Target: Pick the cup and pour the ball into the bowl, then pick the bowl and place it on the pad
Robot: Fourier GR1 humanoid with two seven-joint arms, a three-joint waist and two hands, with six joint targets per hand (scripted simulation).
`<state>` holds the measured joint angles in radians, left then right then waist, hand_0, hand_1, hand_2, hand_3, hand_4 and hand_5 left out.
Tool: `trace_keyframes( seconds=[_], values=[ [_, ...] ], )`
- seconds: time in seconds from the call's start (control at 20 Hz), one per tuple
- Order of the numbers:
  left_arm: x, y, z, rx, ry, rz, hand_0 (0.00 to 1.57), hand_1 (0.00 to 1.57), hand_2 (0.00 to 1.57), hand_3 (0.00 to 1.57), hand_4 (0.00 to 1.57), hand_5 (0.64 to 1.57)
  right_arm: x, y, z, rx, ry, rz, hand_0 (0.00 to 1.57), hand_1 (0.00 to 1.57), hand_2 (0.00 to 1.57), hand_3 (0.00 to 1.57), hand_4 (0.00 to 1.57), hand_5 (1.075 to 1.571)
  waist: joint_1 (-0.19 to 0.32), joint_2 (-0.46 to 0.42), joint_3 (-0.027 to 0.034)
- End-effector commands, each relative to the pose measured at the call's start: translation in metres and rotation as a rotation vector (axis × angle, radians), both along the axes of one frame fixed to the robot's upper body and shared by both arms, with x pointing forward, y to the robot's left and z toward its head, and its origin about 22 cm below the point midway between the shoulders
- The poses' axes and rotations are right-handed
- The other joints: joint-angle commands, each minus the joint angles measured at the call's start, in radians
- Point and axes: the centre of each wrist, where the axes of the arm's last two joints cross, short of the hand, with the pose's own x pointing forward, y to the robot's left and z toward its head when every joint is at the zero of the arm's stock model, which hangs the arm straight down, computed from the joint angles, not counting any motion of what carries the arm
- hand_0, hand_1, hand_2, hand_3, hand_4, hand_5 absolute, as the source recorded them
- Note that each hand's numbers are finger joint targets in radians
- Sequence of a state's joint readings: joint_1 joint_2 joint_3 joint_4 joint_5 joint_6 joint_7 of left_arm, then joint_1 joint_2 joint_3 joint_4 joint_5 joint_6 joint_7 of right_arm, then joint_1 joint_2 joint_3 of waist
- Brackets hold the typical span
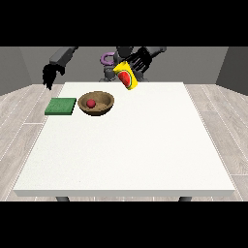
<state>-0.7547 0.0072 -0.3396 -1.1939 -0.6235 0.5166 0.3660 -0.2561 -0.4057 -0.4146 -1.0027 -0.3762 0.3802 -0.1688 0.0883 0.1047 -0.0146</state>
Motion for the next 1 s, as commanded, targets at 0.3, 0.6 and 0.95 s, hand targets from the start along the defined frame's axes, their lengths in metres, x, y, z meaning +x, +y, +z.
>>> trace_keyframes(
  seconds=[0.3, 0.6, 0.95],
  values=[
    [0.003, 0.112, 0.076, -0.545, 0.027, -0.364, 0.0, 0.0, 0.0, 0.0, 0.2, 1.491, -0.016, 0.007, -0.026, 0.048, 0.002, -0.186, 0.0, 0.0, 0.0, 0.0, 0.25, 1.571, 0.199, 0.078, 0.0094],
    [0.021, 0.219, 0.126, -0.567, -0.035, -0.435, 0.0, 0.0, 0.0, 0.0, 0.34, 1.503, 0.014, 0.04, -0.013, 0.091, -0.097, -0.195, 0.0, 0.0, 0.0, 0.0, 0.0, 1.569, 0.207, 0.169, 0.0126],
    [0.009, 0.303, 0.142, -0.58, -0.046, -0.386, 0.0, 0.0, 0.0, 0.0, 0.28, 1.508, 0.031, 0.056, -0.028, 0.108, -0.07, -0.163, 0.0, 0.0, 0.0, 0.0, 0.0, 1.568, 0.149, 0.181, 0.0146]
  ],
)
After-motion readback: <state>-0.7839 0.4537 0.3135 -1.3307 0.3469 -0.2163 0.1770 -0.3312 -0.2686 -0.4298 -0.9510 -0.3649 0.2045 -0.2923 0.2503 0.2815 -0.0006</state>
